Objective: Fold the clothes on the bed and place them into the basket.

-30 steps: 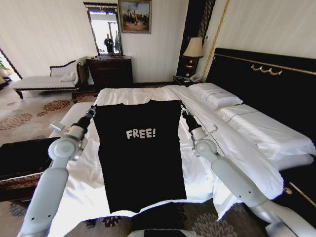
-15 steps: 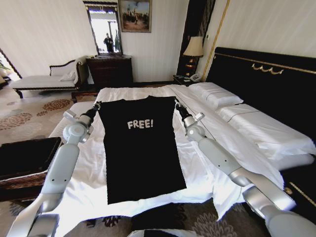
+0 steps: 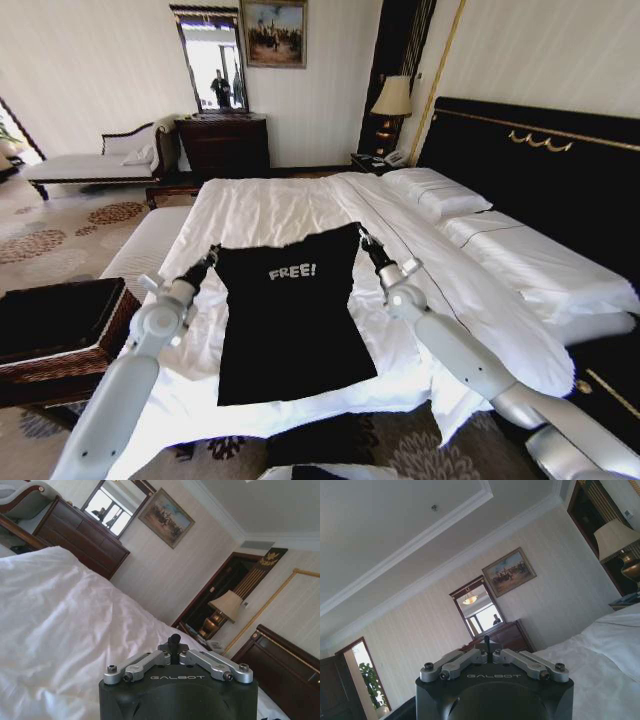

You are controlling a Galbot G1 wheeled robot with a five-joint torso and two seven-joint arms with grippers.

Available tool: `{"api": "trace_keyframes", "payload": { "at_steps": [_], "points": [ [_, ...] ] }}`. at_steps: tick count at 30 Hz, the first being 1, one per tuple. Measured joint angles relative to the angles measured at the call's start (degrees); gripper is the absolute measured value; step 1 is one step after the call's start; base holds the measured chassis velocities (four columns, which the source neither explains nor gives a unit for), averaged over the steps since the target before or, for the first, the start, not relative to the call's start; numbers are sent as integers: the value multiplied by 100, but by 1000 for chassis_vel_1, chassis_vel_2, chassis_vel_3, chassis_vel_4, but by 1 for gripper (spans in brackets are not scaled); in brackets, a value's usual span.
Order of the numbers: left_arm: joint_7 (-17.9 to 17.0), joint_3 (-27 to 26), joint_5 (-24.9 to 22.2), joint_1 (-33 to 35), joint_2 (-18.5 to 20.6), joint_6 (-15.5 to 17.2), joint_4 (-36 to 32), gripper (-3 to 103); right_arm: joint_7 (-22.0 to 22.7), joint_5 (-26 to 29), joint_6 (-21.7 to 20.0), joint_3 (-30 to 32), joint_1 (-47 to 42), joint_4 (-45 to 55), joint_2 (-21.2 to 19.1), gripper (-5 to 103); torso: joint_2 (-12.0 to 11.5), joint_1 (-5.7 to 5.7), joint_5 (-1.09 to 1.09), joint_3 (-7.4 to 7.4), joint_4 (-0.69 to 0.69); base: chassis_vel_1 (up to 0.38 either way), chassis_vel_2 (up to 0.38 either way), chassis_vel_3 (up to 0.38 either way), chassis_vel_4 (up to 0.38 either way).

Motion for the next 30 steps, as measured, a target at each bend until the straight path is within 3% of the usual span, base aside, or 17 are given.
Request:
{"api": "trace_keyframes", "payload": {
  "at_steps": [6, 12, 20, 30],
  "points": [
    [26, -59, 322, 509, -148, -10, -147, 2, -21, -505, 105, 233, -792, -100, 48, 0, 0, 2, 2, 1, -1, 0, 0, 0, 0],
    [-308, -305, 824, 1326, -243, 260, -543, 2, -92, -825, 194, 709, -1804, 275, -74, 0, 0, 2, -3, 0, 2, 0, 0, 0, 0],
    [-495, -629, 918, 2206, -374, 454, -1196, 2, -22, -1166, 398, 1186, -3034, 923, -185, 0, 1, 1, 0, 0, 0, 0, 0, 0, 0],
    [-875, -501, 1335, 2871, -590, 630, -1376, 2, -9, -1437, 635, 1259, -3455, 648, -31, 0, -1, 2, -1, 1, 1, 0, 0, 0, 0]
  ]
}}
